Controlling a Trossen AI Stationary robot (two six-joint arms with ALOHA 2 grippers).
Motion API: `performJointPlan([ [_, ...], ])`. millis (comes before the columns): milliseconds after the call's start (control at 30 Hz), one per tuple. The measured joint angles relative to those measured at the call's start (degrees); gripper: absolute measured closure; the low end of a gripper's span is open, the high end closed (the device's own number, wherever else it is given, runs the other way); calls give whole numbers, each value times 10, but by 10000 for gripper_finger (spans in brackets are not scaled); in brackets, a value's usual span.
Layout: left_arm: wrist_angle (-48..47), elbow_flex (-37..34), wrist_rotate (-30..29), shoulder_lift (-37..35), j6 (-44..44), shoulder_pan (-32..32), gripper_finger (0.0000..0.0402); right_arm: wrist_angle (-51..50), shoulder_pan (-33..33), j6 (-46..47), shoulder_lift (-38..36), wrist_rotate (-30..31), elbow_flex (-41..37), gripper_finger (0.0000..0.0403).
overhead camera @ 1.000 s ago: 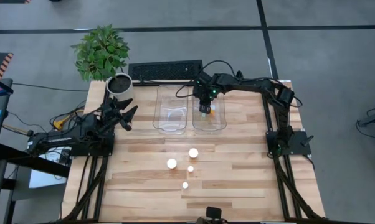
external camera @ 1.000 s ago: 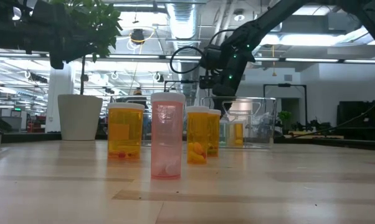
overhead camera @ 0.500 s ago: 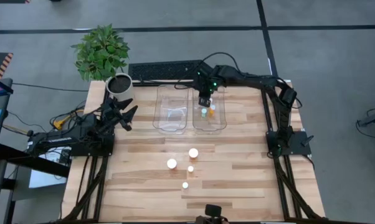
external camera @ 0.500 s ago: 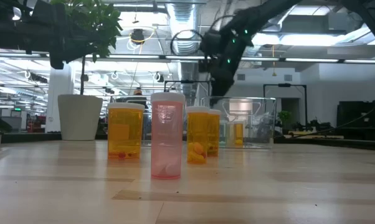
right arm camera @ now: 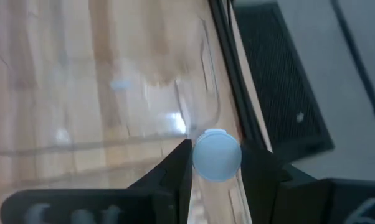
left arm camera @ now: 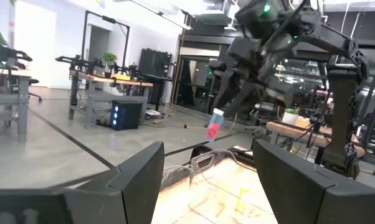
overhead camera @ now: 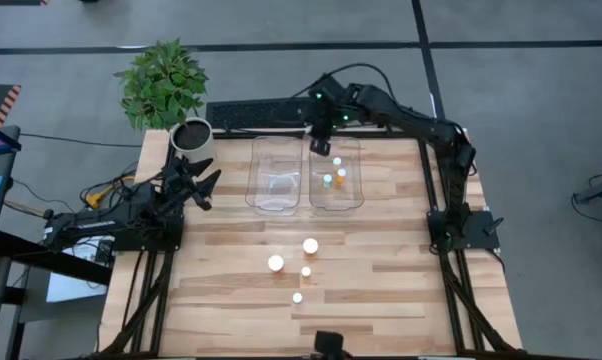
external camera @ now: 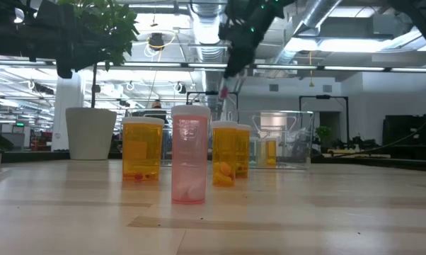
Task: Pick and place medicine bottles into bin by pill shape (circle, oval)
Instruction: Put the blue capsule bottle into the left transparent bin
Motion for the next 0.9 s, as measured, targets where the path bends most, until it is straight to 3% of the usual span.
performJointPlan([
  [233, 0, 0, 0, 0, 6, 0, 162, 56, 41, -1, 2, 0, 3, 279],
  [567, -1, 0, -1, 0, 1, 0, 162, 136, 77, -18, 78, -4, 2, 279],
  [900, -1, 0, 0, 0, 0, 0, 162, 87, 70, -20, 194, -18, 87, 278],
])
